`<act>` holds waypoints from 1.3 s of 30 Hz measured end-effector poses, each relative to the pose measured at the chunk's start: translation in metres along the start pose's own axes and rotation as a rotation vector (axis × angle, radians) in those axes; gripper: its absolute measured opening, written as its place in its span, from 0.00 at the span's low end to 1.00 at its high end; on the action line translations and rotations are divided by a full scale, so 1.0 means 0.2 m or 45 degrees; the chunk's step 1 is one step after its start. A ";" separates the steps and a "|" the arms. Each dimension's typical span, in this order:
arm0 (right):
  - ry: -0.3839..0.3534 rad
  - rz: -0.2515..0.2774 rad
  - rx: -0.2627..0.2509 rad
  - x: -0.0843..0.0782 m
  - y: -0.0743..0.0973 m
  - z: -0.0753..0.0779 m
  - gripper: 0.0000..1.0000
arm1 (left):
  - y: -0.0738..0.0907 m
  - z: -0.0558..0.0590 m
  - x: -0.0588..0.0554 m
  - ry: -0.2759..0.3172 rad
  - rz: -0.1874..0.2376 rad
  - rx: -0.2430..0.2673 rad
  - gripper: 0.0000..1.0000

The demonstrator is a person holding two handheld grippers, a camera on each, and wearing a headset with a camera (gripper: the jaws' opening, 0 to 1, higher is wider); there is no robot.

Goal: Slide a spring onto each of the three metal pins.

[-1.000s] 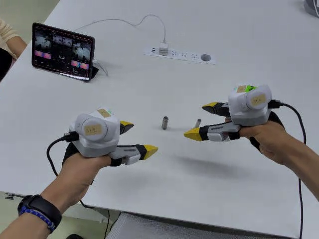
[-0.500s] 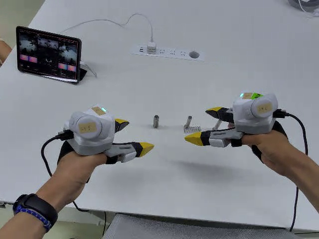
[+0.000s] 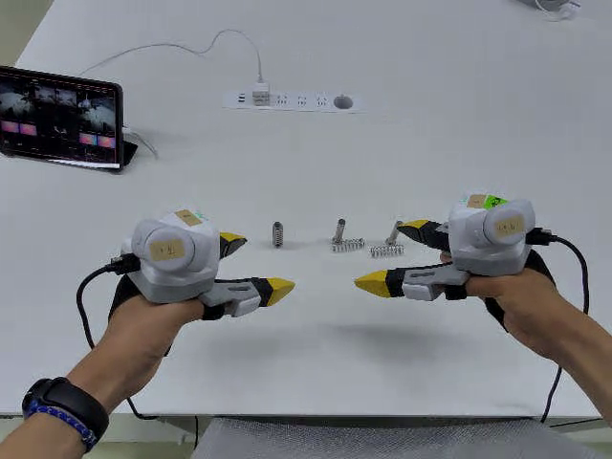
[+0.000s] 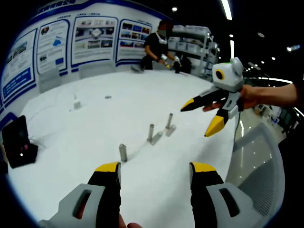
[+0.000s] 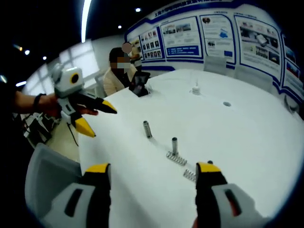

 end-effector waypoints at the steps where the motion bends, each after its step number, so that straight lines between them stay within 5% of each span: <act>1: -0.004 0.000 -0.003 -0.01 0.01 0.00 0.75 | 0.00 0.00 0.00 -0.001 -0.001 -0.003 0.60; 23: -0.063 0.015 -0.042 -0.08 0.09 0.00 0.76 | -0.12 0.06 0.01 -0.074 -0.064 -0.073 0.59; 39: -0.077 0.010 -0.059 -0.11 0.16 0.00 0.76 | -0.28 0.08 0.02 -0.166 -0.145 -0.139 0.58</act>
Point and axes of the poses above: the centre of the closed fingertips' face, and the gripper's own axes: y roughly backward along the fingers, z roughly to its right, x roughly out of its top, the point moved 6 cm from there along y, roughly backward along the fingers, and after that the axes turned 7 degrees about y, right-handed, at the moved point
